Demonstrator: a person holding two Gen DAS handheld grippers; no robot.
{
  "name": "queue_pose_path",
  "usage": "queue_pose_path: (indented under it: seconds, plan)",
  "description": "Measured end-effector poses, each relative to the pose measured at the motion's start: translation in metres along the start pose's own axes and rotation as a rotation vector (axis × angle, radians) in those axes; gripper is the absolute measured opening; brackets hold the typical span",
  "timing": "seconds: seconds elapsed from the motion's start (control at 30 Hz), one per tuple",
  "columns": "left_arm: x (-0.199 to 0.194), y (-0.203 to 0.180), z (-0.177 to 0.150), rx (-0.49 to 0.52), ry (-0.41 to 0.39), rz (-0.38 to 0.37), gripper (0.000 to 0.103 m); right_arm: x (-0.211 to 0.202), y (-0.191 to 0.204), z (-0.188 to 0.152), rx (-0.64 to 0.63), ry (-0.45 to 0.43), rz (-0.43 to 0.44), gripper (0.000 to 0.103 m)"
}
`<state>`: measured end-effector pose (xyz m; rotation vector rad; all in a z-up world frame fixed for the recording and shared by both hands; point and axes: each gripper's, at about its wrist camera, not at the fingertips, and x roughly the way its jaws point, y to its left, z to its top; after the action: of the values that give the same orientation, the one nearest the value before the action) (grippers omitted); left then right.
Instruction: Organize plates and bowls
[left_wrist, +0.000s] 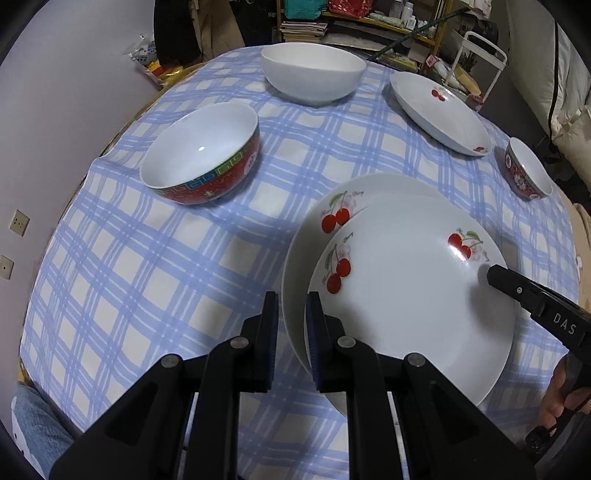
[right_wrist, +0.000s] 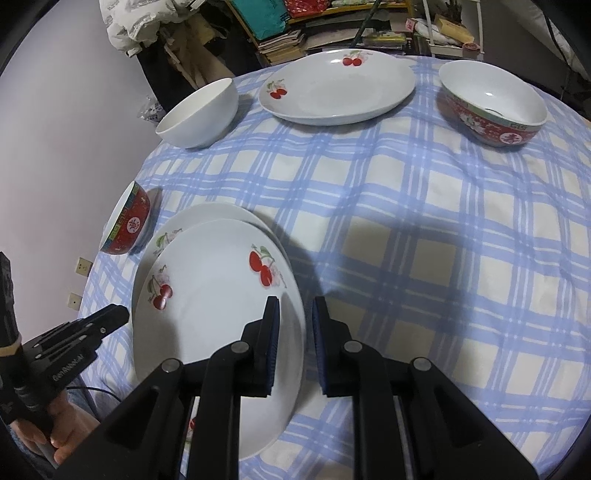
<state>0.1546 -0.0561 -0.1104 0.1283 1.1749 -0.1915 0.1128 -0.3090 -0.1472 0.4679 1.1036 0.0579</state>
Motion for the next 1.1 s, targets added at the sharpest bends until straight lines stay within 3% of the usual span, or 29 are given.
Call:
queue_pose_path:
  seconds: [0.2, 0.37, 0.73, 1.1]
  plan:
    - [0.001, 0.001, -0.002, 0.006, 0.013, -0.002, 0.015, 0.002, 0.001, -0.002, -0.006, 0.024, 0.017, 0.019]
    - [0.011, 0.000, -0.007, 0.015, 0.047, 0.005, 0.016, 0.009, 0.004, -0.004, -0.023, 0.037, 0.003, 0.012]
    - [0.020, -0.004, 0.001, 0.034, 0.043, 0.015, 0.016, 0.016, 0.019, 0.005, -0.092, -0.009, -0.060, 0.012]
    - [0.026, -0.002, 0.013, 0.014, 0.031, 0.008, 0.014, 0.020, 0.022, 0.019, -0.096, -0.051, -0.058, 0.013]
